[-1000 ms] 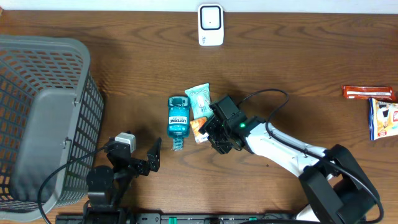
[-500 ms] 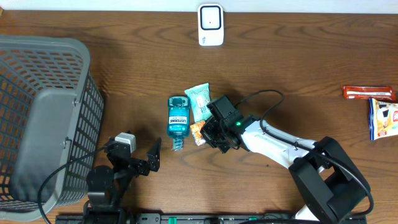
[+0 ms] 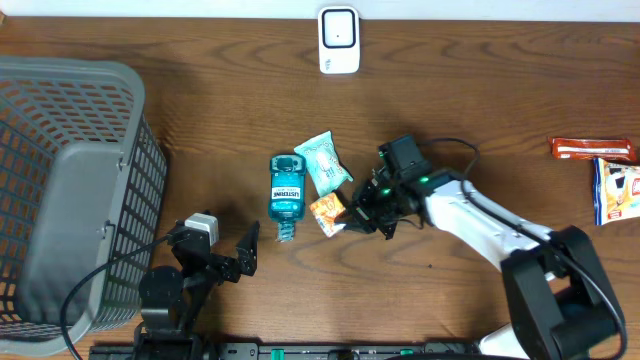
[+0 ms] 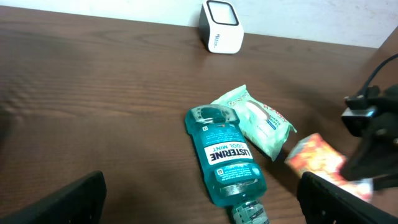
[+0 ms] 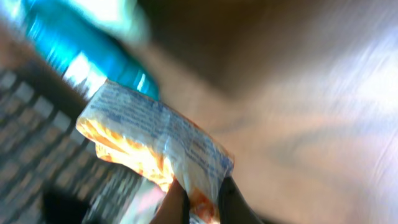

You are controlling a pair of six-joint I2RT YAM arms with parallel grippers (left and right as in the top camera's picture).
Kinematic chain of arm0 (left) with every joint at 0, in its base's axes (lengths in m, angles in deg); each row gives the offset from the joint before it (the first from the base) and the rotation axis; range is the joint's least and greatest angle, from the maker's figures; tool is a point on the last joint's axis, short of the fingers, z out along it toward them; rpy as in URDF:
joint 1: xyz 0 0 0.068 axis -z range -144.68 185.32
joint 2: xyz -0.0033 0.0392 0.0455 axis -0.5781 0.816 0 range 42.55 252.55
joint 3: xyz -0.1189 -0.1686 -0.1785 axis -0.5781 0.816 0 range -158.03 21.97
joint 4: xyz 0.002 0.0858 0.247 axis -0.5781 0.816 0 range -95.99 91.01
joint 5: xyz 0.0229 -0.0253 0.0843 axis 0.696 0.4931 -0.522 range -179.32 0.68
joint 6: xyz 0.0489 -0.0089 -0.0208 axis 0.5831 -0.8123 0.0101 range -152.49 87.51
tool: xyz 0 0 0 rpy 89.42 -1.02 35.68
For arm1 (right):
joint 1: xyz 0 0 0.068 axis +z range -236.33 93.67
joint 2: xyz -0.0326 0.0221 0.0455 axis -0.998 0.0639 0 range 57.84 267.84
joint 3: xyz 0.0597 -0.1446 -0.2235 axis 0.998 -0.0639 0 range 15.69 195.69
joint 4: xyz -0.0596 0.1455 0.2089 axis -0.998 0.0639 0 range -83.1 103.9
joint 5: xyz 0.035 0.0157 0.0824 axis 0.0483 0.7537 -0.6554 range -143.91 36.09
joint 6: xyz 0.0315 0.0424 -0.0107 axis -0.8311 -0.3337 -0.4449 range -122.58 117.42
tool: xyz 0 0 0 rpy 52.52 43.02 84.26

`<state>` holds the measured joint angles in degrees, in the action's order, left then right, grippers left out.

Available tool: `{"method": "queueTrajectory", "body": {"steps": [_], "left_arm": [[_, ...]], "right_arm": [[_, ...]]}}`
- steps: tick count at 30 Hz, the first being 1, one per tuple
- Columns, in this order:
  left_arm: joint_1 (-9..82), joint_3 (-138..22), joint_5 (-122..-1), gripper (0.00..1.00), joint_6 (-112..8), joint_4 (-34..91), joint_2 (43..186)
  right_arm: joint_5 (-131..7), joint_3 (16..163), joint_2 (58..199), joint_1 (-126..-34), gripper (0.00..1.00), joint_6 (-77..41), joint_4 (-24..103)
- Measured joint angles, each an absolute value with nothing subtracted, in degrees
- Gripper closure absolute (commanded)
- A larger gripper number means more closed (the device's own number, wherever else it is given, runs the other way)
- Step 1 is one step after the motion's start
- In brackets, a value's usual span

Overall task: Scan the item barcode
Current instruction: 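Grasp the orange box with the right gripper and lift it, then carry the orange box to the white scanner and hold it there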

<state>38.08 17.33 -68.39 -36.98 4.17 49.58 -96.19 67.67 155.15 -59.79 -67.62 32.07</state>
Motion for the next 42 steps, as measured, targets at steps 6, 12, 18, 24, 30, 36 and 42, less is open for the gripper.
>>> {"method": "queueTrajectory", "body": {"steps": [6, 12, 18, 24, 30, 36, 42], "left_arm": [[38.1, 17.3, -68.4, 0.02, -37.0, 4.2, 49.6], [38.1, 17.3, -68.4, 0.02, -37.0, 4.2, 49.6], [38.1, 17.3, -68.4, 0.02, -37.0, 4.2, 49.6], [38.1, 17.3, -68.4, 0.02, -37.0, 4.2, 49.6], [38.1, 17.3, -68.4, 0.02, -37.0, 4.1, 49.6], [38.1, 17.3, -68.4, 0.02, -37.0, 4.2, 49.6], [38.1, 17.3, -68.4, 0.02, -37.0, 4.2, 49.6]], "right_arm": [[-114.1, 67.7, 153.8, -62.6, 0.99, -61.2, 37.1], [-125.3, 67.6, 153.8, -62.7, 0.99, -54.2, 42.0], [-130.2, 67.6, 153.8, -62.7, 0.99, -47.3, 49.6], [-131.5, 67.5, 153.8, -62.7, 0.99, -42.4, 58.4], [-131.7, 67.5, 153.8, -62.7, 0.98, -40.2, 60.3], [-127.1, 67.3, 153.8, -63.1, 0.99, -36.5, 51.9], [-119.8, 67.2, 153.8, -64.5, 0.99, -35.0, 36.1]]}}
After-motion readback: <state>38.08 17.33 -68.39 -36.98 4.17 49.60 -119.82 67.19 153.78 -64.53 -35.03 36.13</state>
